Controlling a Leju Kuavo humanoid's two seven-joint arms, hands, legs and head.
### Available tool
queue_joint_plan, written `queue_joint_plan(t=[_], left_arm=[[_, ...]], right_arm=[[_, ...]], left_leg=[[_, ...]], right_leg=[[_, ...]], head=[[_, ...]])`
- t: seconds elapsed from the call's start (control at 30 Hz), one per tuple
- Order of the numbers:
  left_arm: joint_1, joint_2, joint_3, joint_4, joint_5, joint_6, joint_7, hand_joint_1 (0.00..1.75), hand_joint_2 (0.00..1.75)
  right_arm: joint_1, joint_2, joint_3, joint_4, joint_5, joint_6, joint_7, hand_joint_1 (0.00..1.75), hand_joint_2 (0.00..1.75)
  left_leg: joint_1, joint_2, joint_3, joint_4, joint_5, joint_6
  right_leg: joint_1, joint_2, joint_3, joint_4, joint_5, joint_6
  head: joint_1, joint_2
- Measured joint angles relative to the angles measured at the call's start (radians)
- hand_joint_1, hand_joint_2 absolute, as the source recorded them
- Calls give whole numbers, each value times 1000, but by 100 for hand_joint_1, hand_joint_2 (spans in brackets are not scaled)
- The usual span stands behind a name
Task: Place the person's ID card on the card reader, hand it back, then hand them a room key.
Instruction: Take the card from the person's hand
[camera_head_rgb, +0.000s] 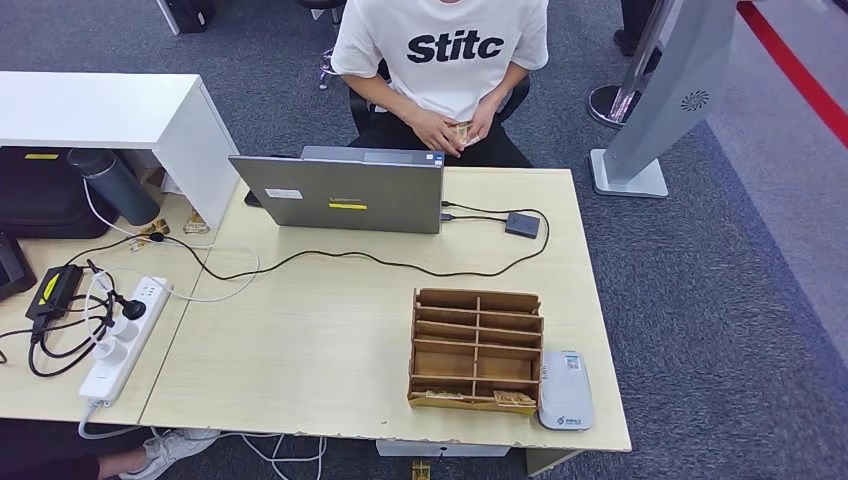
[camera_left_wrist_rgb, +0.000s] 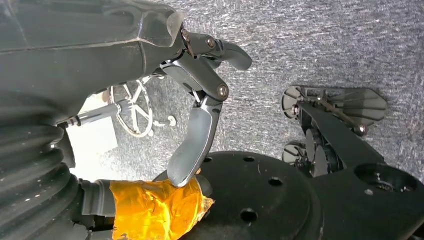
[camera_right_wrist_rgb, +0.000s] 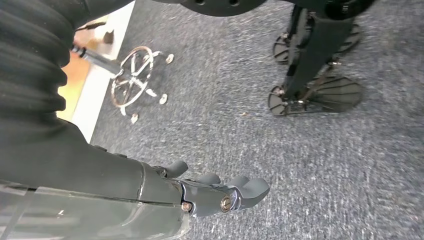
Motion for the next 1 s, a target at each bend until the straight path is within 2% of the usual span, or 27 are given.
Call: queue_joint_plan(t=[0.23,0.47,0.73,1.0], left_arm=[[-26,8,-121,43,152,13,-13,0,175],[-46,15,-219,78,275,23,-22,0,175],[-60,17,-297,101,376,43,-22,0,175],[-73,17,-365,122,461,68,-21,0,175]], right_arm=[[-40,3,-166,-6,15,61,-12,0,175],[-81,36,-292,-82,-100,133,37,0,175],[-83,85,-296,-252,-288,152,86,0,175],[-61,133,-243,-478,-463,144,112,0,175]], left_leg=[[0,0,0,0,0,0],[0,0,0,0,0,0],[0,0,0,0,0,0],[0,0,0,0,0,0]], right_leg=[[0,0,0,0,0,0],[0,0,0,0,0,0],[0,0,0,0,0,0],[0,0,0,0,0,0]], head=[[0,0],[0,0],[0,0],[0,0]])
